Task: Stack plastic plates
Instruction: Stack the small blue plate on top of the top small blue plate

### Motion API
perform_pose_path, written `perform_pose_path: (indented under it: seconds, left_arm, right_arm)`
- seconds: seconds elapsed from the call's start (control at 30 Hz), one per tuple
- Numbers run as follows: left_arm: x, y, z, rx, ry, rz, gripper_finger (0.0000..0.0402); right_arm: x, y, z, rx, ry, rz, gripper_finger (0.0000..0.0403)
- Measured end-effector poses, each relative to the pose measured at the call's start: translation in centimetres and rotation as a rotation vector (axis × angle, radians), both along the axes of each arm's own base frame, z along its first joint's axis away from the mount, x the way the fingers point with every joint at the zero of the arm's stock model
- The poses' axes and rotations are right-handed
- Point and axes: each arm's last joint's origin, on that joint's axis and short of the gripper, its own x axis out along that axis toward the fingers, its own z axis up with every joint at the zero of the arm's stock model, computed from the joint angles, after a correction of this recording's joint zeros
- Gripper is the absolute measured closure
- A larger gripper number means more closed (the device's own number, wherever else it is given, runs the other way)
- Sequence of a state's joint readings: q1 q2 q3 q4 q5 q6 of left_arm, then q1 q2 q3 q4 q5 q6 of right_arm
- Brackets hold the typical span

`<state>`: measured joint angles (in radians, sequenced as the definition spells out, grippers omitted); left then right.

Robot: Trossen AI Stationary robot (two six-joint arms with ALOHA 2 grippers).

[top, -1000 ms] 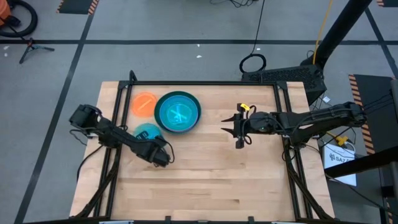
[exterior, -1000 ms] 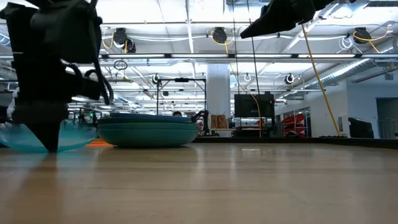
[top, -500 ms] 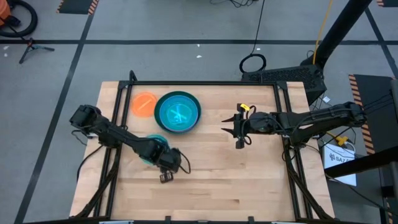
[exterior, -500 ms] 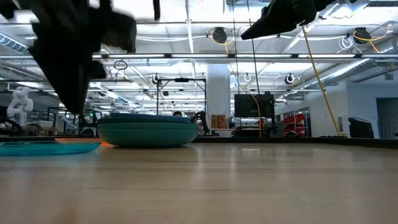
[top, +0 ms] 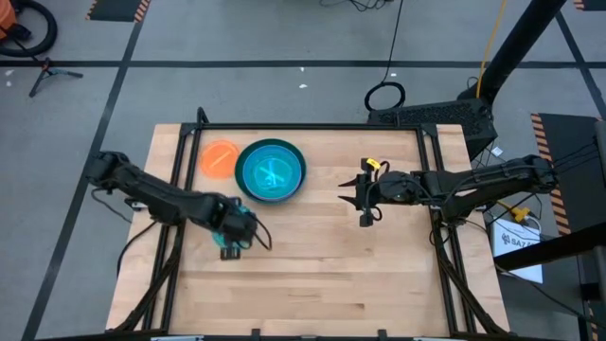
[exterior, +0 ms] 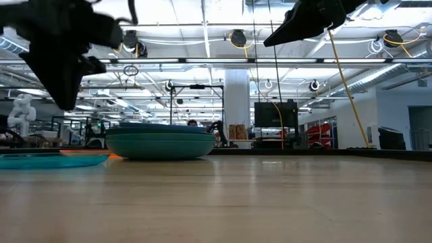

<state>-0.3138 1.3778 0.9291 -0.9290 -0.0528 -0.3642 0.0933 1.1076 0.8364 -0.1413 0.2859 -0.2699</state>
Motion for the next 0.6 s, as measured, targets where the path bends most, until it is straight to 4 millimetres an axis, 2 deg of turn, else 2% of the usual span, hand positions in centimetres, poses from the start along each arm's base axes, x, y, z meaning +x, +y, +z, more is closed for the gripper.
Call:
perform_pose_path:
  seconds: [0.17, 0.27, 0.6]
  left_arm:
    - [-2.5, 3.0, -1.6, 0.012, 0.035, 0.09, 0.036]
    - [-3.4, 4.6, -2.9, 0.02, 0.074, 0.161, 0.036]
    - [-3.5, 7.7, -3.4, 0.066, 0.084, 0.227, 0.036]
  right_arm:
    - [0.0, 0.0, 0.0, 0.0, 0.0, 0.0, 0.0271]
    - [0.0, 0.0, 0.0, 0.0, 0.001, 0.0, 0.0271]
    - [0.0, 0.0, 0.0, 0.0, 0.002, -0.001, 0.0271]
